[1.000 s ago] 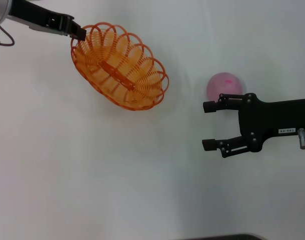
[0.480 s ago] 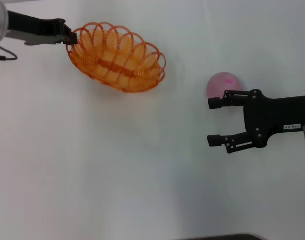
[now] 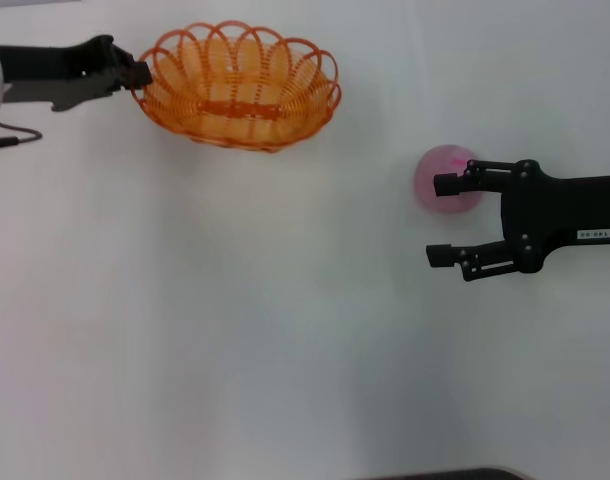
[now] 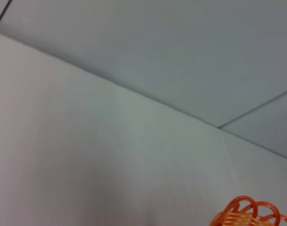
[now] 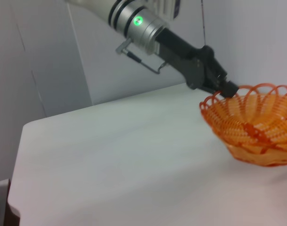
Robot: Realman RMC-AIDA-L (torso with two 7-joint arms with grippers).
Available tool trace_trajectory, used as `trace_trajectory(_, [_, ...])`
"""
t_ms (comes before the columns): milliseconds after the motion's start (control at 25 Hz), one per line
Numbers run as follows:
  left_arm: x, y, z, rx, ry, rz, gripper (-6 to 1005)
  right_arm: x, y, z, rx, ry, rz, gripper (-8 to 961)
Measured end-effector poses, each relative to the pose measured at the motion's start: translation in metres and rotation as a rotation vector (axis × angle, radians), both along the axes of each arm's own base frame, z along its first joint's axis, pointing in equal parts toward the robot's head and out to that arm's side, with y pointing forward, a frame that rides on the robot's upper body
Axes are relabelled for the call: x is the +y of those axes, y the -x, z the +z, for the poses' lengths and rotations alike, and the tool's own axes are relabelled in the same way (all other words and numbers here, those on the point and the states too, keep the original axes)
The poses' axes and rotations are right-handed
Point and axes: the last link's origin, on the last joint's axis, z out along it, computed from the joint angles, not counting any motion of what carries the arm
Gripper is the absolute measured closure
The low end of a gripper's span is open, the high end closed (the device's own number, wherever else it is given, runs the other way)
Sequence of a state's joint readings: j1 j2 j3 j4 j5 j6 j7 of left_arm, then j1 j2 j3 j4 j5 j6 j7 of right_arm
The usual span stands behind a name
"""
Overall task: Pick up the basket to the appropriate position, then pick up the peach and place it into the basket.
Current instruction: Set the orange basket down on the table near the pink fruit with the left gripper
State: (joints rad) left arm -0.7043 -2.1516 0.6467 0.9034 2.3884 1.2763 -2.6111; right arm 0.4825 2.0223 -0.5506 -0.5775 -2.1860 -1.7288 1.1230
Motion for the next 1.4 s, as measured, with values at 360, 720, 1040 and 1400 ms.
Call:
trace_trajectory(360, [-0.012, 0.016, -0.013, -0.067, -0.043, 0.081, 942, 0.0, -0.002, 0.002, -0.003, -0.01, -0.008, 11])
trace_trajectory(720, [-0.024, 0.032, -0.024, -0.064, -0.066, 0.125, 933, -0.001, -0.004, 0.005, 0.001, -0.019, -0.022, 12])
trace_trajectory(1040, [-0.034, 0.043, -0.026, -0.081, -0.077, 0.152, 914, -0.001, -0.006, 0.007, 0.008, -0.024, -0.034, 12])
trace_trajectory(1400, [-0.036, 0.042, -0.03, -0.087, -0.067, 0.146, 885, -0.001, -0.006, 0.008, 0.016, -0.03, -0.039, 12])
